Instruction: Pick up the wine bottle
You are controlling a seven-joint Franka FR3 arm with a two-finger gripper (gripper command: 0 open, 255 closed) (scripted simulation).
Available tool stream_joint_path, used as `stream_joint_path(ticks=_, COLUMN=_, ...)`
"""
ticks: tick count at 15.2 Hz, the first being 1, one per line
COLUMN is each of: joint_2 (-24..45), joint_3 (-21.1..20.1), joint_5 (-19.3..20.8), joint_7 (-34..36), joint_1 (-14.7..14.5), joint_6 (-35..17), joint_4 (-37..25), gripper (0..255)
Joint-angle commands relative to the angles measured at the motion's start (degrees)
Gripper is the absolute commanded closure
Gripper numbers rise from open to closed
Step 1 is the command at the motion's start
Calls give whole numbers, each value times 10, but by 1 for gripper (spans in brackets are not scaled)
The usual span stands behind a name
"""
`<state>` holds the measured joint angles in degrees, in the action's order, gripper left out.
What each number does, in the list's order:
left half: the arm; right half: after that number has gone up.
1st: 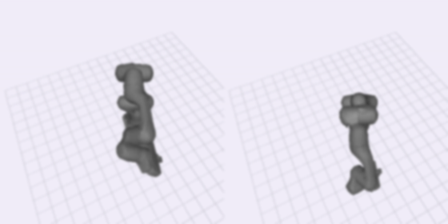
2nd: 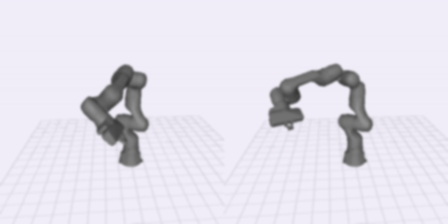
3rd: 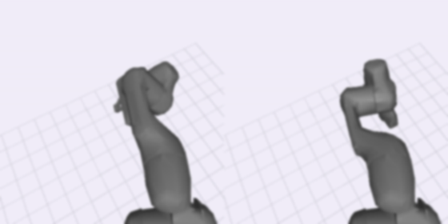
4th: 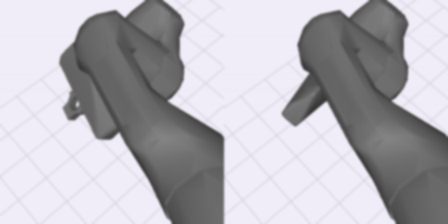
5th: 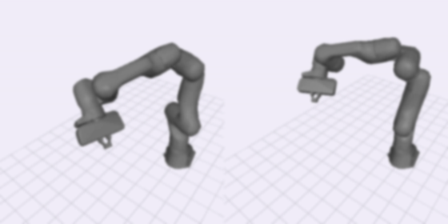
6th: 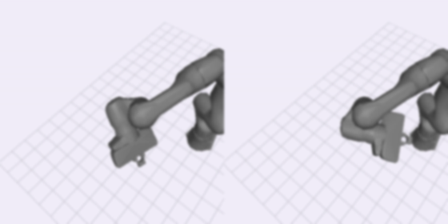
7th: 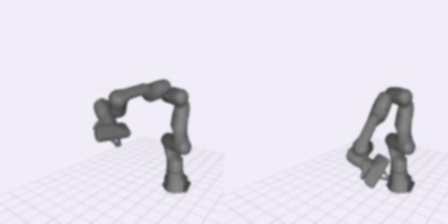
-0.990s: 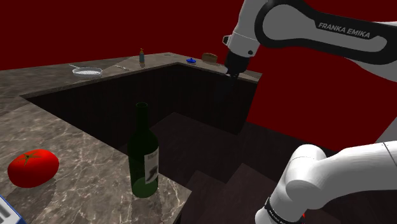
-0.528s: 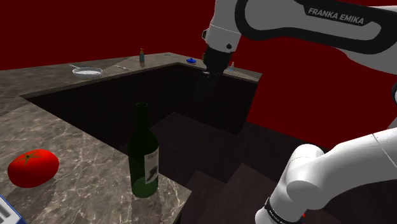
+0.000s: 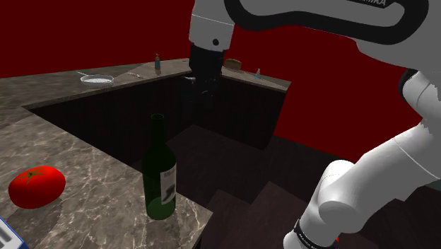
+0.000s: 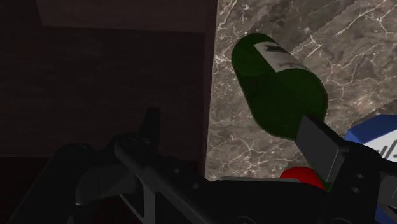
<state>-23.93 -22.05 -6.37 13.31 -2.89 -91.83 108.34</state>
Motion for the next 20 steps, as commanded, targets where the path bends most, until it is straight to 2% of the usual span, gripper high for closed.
stream_joint_path(ticks=1, joint_2=38, joint_3=-24, joint_5=4, joint_7=31, joint_1=-1, joint_6=9, joint_4=-43, gripper=0)
stream_joint_path(ticks=7, joint_2=173, joint_3=-100, joint_5=47, joint_7=133, joint_1=-13, joint_6=39, joint_4=-187, gripper=0)
stream_joint_path(ticks=14, joint_2=151, joint_3=-94, joint_5=36, joint_7=126, joint_1=-14, joint_6=-18, joint_4=-111, gripper=0)
stream_joint_path(ticks=17, joint_2=150, joint_3=-94, joint_5=36, joint_7=125, joint_1=-15, joint_6=-23, joint_4=-105, gripper=0)
stream_joint_path(ticks=18, joint_2=150, joint_3=-94, joint_5=36, joint_7=125, joint_1=-14, joint_6=-22, joint_4=-106, gripper=255)
stream_joint_path(ticks=20, joint_2=150, joint_3=-94, joint_5=35, joint_7=125, joint_1=-14, joint_6=-22, joint_4=-106, gripper=255)
